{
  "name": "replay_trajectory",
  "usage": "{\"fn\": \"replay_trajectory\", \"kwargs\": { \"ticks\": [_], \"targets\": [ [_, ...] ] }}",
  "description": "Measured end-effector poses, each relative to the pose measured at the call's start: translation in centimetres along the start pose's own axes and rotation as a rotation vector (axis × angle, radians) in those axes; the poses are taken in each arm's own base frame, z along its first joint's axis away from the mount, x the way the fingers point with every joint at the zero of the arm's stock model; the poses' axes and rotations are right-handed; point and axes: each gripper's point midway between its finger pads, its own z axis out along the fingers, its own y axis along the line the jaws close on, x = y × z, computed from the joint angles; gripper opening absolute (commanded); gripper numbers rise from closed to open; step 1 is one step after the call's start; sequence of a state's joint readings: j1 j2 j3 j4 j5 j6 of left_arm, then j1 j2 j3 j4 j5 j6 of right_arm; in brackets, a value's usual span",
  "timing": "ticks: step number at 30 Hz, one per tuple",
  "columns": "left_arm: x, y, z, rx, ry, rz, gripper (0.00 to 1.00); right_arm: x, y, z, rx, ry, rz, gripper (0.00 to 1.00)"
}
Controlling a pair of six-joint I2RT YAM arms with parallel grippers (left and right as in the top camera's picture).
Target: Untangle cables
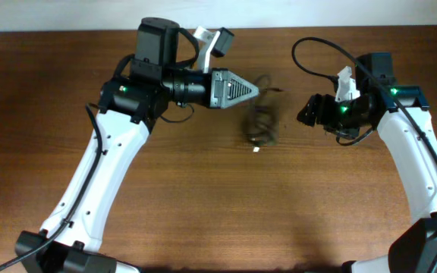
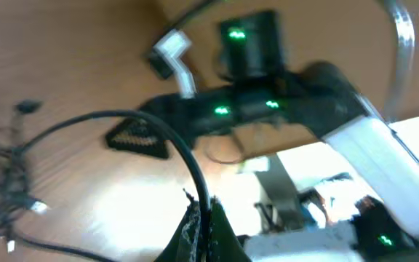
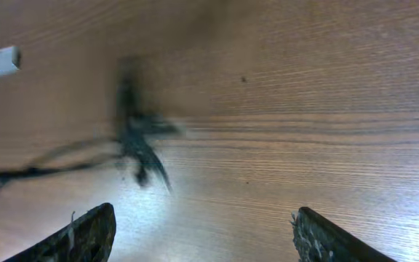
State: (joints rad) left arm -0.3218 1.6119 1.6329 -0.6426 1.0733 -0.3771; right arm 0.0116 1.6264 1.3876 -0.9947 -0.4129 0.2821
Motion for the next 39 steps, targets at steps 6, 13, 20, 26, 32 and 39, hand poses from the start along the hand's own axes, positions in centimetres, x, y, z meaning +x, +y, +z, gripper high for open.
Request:
{"fn": "replay_trajectory", "kwargs": {
  "ticks": [6, 13, 20, 26, 32, 39],
  "targets": [
    [-2.0, -5.1, -0.6, 0.238, -0.019, 0.154, 0.0, 0.0, 0.8, 0.0, -0.048, 0.004, -0.01, 0.79],
    [-1.9, -6.6, -1.0, 0.306, 0.02, 0.067, 0.0, 0.3, 3.3, -0.3, -0.191, 0.023, -0.072, 0.78],
    [-3.2, -8.2, -1.5, 0.342, -0.008, 0.107, 0.0, 1.7, 5.0, 0.2, -0.219, 0.061, -0.15, 0.79],
    [-4.2, -9.6, -2.0, 0.367, -0.032, 0.106, 0.0, 2.3, 5.8, 1.1, -0.238, 0.073, -0.157, 0.81],
    [-4.3, -9.6, -2.0, 0.365, -0.027, 0.046, 0.0, 1.8, 6.9, 0.9, -0.303, 0.055, -0.166, 0.82],
    [-4.6, -9.5, -2.0, 0.36, -0.039, 0.025, 0.0, 2.4, 6.8, 1.2, -0.315, 0.076, -0.157, 0.82]
  ]
}}
